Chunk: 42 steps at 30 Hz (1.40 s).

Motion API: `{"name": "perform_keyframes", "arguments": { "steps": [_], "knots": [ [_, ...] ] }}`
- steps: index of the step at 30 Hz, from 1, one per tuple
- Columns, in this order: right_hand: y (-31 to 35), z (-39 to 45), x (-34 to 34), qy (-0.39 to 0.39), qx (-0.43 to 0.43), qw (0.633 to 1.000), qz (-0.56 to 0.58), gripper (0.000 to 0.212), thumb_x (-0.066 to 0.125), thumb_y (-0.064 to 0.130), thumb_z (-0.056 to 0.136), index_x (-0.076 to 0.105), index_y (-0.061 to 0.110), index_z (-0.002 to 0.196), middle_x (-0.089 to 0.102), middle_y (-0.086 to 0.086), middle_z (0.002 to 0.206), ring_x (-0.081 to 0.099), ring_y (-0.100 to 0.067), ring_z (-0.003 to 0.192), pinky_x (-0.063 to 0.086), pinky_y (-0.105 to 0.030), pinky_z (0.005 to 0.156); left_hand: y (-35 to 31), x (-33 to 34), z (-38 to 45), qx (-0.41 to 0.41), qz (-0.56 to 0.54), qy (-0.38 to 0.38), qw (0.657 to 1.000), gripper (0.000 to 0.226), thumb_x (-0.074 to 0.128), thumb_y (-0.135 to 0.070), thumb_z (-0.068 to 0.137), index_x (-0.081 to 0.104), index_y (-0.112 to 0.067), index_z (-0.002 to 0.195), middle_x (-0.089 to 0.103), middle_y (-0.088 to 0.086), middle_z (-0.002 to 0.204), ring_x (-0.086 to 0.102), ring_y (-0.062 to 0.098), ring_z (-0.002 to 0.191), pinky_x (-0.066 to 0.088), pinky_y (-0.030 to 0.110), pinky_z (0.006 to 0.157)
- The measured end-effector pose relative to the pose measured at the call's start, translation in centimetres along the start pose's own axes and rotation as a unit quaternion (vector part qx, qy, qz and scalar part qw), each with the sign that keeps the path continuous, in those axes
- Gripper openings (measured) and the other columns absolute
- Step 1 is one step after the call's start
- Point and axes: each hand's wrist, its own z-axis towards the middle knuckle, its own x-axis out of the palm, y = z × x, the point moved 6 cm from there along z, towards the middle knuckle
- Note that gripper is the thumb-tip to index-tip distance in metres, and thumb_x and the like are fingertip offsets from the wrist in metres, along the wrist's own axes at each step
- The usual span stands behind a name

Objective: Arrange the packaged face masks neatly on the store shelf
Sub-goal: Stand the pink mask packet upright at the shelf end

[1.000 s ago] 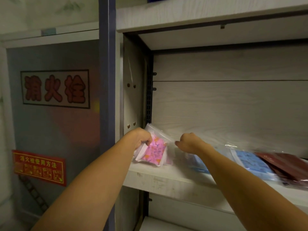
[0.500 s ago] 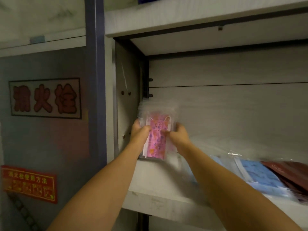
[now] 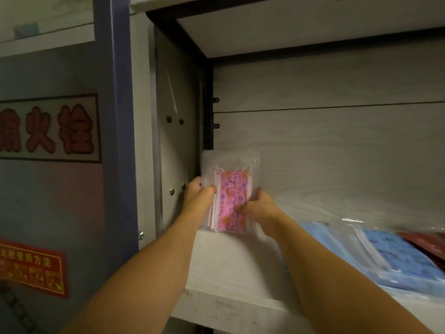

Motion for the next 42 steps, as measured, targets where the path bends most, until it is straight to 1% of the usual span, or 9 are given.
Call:
{"name": "perform_keyframes", "arguments": {
  "steps": [2,4,11,18,26,33,37,40,42],
  "knots": [
    [0.0,0.3,-0.2,-0.023,0.001,1.0,0.007,0.04,0.07,-0.012,0.08,0.056,0.019,0.1,0.068,-0.009,0.107,0.067,-0.029,0.1,0.059,-0.048,0.088,0.0,0.2,0.3,0.017,0.003,0.004,1.0,0.027,0.055,-0.001,0.087,0.066,-0.018,0.105,0.072,0.011,0.092,0.072,0.026,0.08,0.058,0.033,0.062],
    [0.2,0.5,-0.5,-0.037,-0.008,0.999,0.023,0.041,0.069,-0.012,0.08,0.059,0.015,0.108,0.069,-0.009,0.108,0.068,-0.029,0.099,0.059,-0.049,0.087,-0.1,0.3,0.6,0.03,-0.003,0.002,1.0,0.027,0.057,-0.001,0.087,0.065,-0.022,0.102,0.072,0.01,0.095,0.072,0.028,0.086,0.061,0.04,0.072],
    [0.4,0.4,0.2,0.02,-0.002,0.999,0.045,0.073,0.064,0.003,0.061,0.049,0.011,0.132,0.064,-0.015,0.119,0.067,-0.032,0.106,0.061,-0.05,0.083,0.0,0.3,0.7,0.01,-0.038,0.037,0.999,0.051,0.06,-0.02,0.075,0.059,-0.02,0.126,0.071,0.007,0.107,0.071,0.027,0.093,0.059,0.046,0.084],
    [0.2,0.3,-0.5,-0.054,0.048,0.997,0.011,0.042,0.054,-0.008,0.088,0.046,0.014,0.123,0.061,-0.011,0.114,0.062,-0.032,0.105,0.057,-0.05,0.089,0.1,1.3,0.8,0.01,0.043,0.073,0.996,0.04,0.052,-0.004,0.083,0.059,-0.024,0.116,0.068,0.009,0.105,0.067,0.03,0.098,0.055,0.05,0.094],
    [1.2,-0.3,-0.8,-0.046,0.034,0.997,0.044,0.031,0.061,-0.007,0.087,0.055,0.013,0.11,0.067,-0.007,0.1,0.066,-0.021,0.085,0.056,-0.031,0.061,-0.5,1.0,0.7,0.013,-0.011,0.06,0.998,0.042,0.057,-0.007,0.083,0.056,-0.028,0.119,0.069,0.002,0.105,0.069,0.023,0.094,0.058,0.043,0.087],
    [0.4,-0.7,-0.7,-0.02,0.068,0.997,0.028,0.034,0.062,-0.012,0.086,0.056,0.0,0.117,0.067,-0.015,0.112,0.067,-0.029,0.09,0.055,-0.034,0.064,0.3,1.2,0.7,-0.009,0.032,0.074,0.997,0.042,0.058,-0.008,0.084,0.056,-0.026,0.122,0.069,0.005,0.106,0.068,0.025,0.096,0.057,0.048,0.091],
    [0.5,-0.6,-0.8,-0.048,0.056,0.997,0.019,0.039,0.064,-0.012,0.084,0.056,-0.002,0.121,0.067,-0.016,0.114,0.067,-0.034,0.1,0.057,-0.042,0.08,0.2,1.4,0.7,0.006,0.035,0.073,0.997,0.04,0.056,-0.003,0.086,0.058,-0.031,0.115,0.07,0.004,0.106,0.069,0.025,0.098,0.057,0.048,0.091],
    [0.8,-0.6,-1.0,-0.043,0.041,0.998,0.022,0.027,0.063,-0.013,0.085,0.058,0.009,0.099,0.067,-0.008,0.095,0.067,-0.029,0.091,0.057,-0.046,0.087,-0.2,1.3,0.5,0.015,0.017,0.062,0.998,0.039,0.055,-0.001,0.09,0.057,-0.034,0.112,0.07,0.002,0.105,0.07,0.023,0.094,0.059,0.043,0.086],
    [1.3,-0.8,-1.2,-0.042,0.03,0.998,0.033,0.033,0.061,-0.015,0.086,0.053,0.017,0.088,0.063,-0.001,0.086,0.064,-0.022,0.082,0.056,-0.041,0.078,-0.5,1.2,0.5,0.019,0.008,0.064,0.998,0.04,0.055,-0.001,0.091,0.056,-0.032,0.117,0.069,0.001,0.105,0.069,0.021,0.094,0.059,0.039,0.083]
  ]
}}
